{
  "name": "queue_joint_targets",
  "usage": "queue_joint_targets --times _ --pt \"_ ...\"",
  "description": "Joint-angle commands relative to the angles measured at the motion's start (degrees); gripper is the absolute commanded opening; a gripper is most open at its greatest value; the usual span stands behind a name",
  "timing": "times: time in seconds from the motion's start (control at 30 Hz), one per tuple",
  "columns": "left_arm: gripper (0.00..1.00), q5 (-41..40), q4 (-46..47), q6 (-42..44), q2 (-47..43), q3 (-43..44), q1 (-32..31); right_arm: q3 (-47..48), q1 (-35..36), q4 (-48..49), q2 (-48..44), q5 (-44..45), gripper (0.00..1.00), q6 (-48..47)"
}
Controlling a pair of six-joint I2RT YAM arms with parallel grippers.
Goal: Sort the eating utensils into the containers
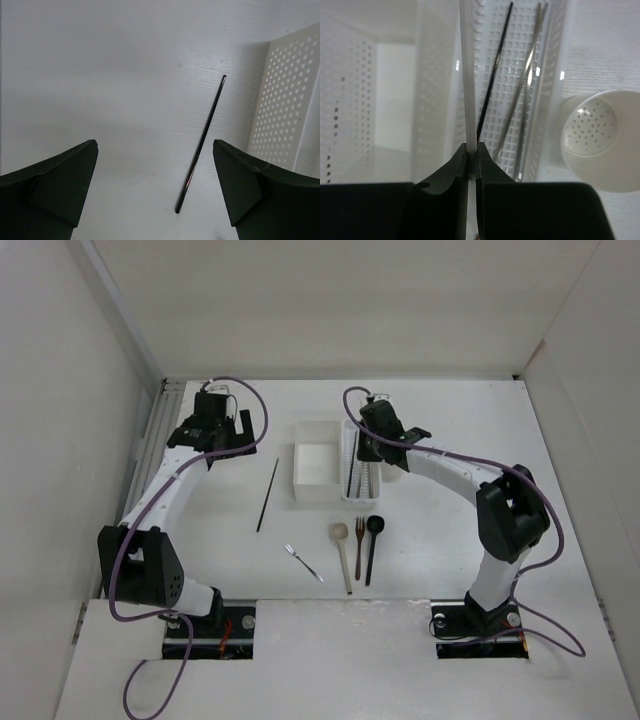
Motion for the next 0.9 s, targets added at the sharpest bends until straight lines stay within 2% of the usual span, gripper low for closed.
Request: queue_joint_targets --times 0.0,0.1,0.27,0.6,0.73,0.77,0.87 --pt "1.00 -1.93 2.26 0.40 -2.59 0.81 -0.25 0.33 -1.50 2.18 -0.09 -1.49 0.00 0.46" --pt "1.00 -0.61 2.26 0.40 -2.07 0.29 -0.25 1.65 -1.50 2.18 2.45 -0.87 0.00 -0.06" --pt "1.00 -0.43 2.79 0.40 -2.06 0.29 -0.25 5.25 -2.64 -3.27 7.73 -0.87 0.00 -0.07" --pt "1.00 -0.44 2.79 0.40 -2.06 0.29 -0.25 6.66 -2.64 -5.91 10.20 -2.98 0.00 2.74" --pt "1.00 -0.44 2.79 0.92 -2.06 0.29 -0.25 7.19 -2.64 -5.91 10.20 -2.98 0.12 2.74" --pt "1.00 -0.44 2.79 0.92 -2.06 0.29 -0.25 7.19 -2.64 -5.91 10.20 -2.98 0.20 2.74" --pt "0.85 0.17 2.79 1.54 -2.06 -0.32 -0.25 7.19 -2.64 -5.91 10.20 -2.46 0.34 2.74"
